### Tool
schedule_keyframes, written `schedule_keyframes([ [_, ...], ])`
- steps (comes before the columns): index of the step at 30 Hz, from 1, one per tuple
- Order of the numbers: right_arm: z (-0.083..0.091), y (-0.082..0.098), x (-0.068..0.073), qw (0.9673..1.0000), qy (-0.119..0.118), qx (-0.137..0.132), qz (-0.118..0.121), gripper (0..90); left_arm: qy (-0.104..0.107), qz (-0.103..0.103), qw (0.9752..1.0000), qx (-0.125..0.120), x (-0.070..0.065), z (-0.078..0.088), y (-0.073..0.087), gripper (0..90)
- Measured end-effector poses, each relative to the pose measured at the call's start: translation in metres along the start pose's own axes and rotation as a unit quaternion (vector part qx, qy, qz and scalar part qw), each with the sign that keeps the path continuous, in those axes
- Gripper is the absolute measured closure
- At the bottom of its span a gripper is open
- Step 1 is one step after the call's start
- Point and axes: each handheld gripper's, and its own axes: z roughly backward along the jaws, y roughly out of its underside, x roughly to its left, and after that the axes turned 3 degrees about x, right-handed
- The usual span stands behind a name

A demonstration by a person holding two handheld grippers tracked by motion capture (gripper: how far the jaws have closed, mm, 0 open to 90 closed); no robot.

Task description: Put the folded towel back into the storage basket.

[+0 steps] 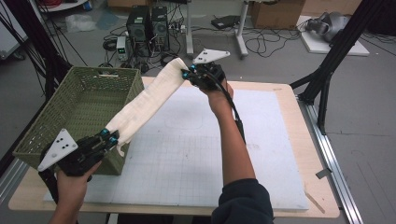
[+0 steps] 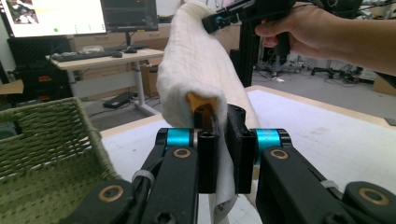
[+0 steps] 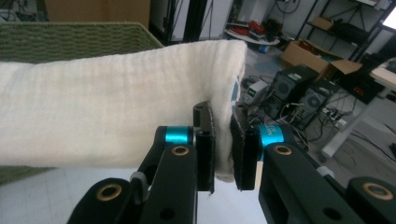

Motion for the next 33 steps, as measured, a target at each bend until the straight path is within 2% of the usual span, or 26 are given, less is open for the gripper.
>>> schedule_keyframes([
  [2, -0.013, -0.014, 0.005, 0.9999, -0.006, -0.005, 0.009, 81.9, -0.008, 0.003, 1.0000, -0.002, 0.004, 0.005, 0.001, 83.8],
  [6, -0.023, -0.023, 0.010, 0.9998, -0.011, -0.008, 0.013, 81.8, -0.022, 0.010, 0.9997, -0.007, 0.010, 0.016, 0.002, 83.8],
  [13, -0.060, -0.050, 0.025, 0.9992, -0.031, -0.014, 0.022, 81.9, -0.042, 0.025, 0.9986, -0.017, 0.023, 0.033, 0.003, 83.8],
  [15, -0.065, -0.054, 0.027, 0.9990, -0.033, -0.015, 0.025, 81.9, -0.052, 0.031, 0.9979, -0.021, 0.028, 0.040, 0.004, 83.8],
  [16, -0.075, -0.061, 0.032, 0.9988, -0.037, -0.016, 0.030, 81.9, -0.055, 0.034, 0.9976, -0.024, 0.030, 0.043, 0.004, 83.9],
  [20, -0.092, -0.070, 0.040, 0.9985, -0.042, -0.009, 0.034, 81.9, -0.067, 0.043, 0.9964, -0.029, 0.035, 0.051, 0.005, 83.8],
  [25, -0.115, -0.077, 0.050, 0.9980, -0.051, -0.006, 0.036, 81.9, -0.093, 0.042, 0.9946, -0.021, 0.043, 0.063, 0.007, 83.9],
  [27, -0.125, -0.080, 0.054, 0.9980, -0.053, -0.003, 0.035, 81.8, -0.097, 0.043, 0.9942, -0.019, 0.045, 0.065, 0.008, 83.9],
  [33, -0.152, -0.090, 0.067, 0.9972, -0.059, 0.012, 0.045, 81.8, -0.125, 0.049, 0.9909, -0.011, 0.055, 0.075, 0.013, 83.8],
])
